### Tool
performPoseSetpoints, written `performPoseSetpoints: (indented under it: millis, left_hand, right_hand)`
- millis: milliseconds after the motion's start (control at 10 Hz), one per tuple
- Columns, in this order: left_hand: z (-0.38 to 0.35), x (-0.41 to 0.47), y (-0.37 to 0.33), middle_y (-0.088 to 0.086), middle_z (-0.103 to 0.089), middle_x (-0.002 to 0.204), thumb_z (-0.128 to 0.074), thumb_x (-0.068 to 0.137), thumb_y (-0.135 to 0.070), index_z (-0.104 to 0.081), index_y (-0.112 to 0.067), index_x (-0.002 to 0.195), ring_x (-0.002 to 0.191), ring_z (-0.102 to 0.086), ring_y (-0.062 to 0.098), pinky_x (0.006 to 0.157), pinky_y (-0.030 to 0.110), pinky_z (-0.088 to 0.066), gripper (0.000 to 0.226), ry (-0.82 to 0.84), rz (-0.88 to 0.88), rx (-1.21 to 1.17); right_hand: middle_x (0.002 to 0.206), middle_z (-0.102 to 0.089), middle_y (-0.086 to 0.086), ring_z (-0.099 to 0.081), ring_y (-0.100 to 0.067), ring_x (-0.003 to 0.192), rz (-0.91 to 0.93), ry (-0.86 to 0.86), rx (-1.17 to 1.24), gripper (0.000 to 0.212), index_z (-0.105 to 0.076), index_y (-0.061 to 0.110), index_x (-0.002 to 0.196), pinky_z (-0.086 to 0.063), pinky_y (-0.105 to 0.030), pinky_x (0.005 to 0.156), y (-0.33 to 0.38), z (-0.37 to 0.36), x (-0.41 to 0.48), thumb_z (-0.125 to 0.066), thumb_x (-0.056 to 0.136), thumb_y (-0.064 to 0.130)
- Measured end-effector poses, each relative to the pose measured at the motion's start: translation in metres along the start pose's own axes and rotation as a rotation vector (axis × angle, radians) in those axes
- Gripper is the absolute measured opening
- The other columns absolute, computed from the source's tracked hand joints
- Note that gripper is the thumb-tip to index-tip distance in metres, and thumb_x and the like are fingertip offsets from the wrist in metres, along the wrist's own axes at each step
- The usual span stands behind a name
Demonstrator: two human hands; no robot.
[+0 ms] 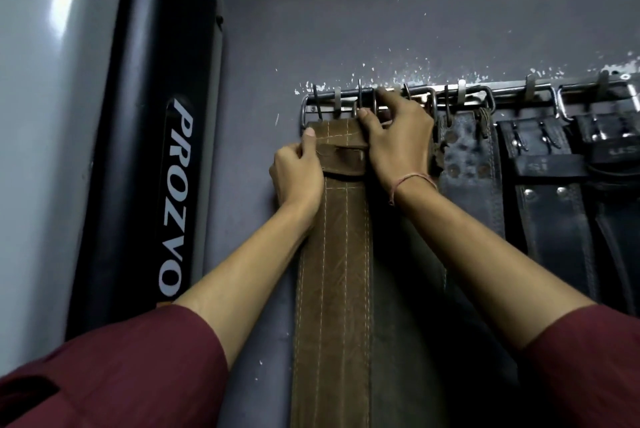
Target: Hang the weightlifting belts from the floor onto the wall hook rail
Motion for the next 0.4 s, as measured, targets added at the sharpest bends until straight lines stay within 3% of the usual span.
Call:
performPoseSetpoints:
  millis: [100, 200, 400]
  left_hand:
    - [0.002, -0.017, 0.003, 0.01, -0.067, 0.091, -0.037, 0.103, -0.044, -0.061, -0.005, 0.09, 0.094, -0.06, 0.03, 0.077, 0.036, -0.044, 0.048, -0.006, -0.095, 0.062]
    - [0.002, -0.039, 0.012, 0.017, -0.057, 0.124, -0.041, 0.103, -0.038, -0.054, -0.002, 0.116, 0.117, -0.053, 0.032, 0.097, 0.036, -0.039, 0.04, -0.02, -0.129, 0.106]
    - [0.018, -0.097, 0.036, 0.015, -0.039, 0.141, -0.046, 0.1, -0.031, -0.039, 0.001, 0.142, 0.127, -0.046, 0.026, 0.105, 0.032, -0.04, 0.053, -0.1, -0.265, 0.195]
  right_hand:
    - [0.118, -0.059, -0.012, -0.059, -0.022, 0.107, 0.026, 0.072, 0.039, 0.044, -0.059, 0.009, 0.133, -0.048, -0.035, 0.099, -0.009, 0.006, -0.018, -0.063, 0.094, 0.029]
    - [0.125, -0.055, -0.013, -0.058, -0.024, 0.113, 0.036, 0.126, 0.041, 0.045, -0.058, 0.005, 0.133, -0.048, -0.04, 0.1, -0.011, 0.018, -0.042, -0.058, 0.097, 0.031]
    - [0.128, -0.055, -0.01, -0.053, -0.021, 0.12, -0.002, 0.157, -0.065, 0.043, -0.052, 0.004, 0.135, -0.044, -0.037, 0.104, -0.024, 0.059, -0.106, -0.058, 0.097, 0.023]
Point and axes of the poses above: each hand's wrist, its own x-axis towards the middle knuckle, its own z-axis out of the back of the hand, y = z × x, the point moved 1 cm from there along x, towards the middle knuckle
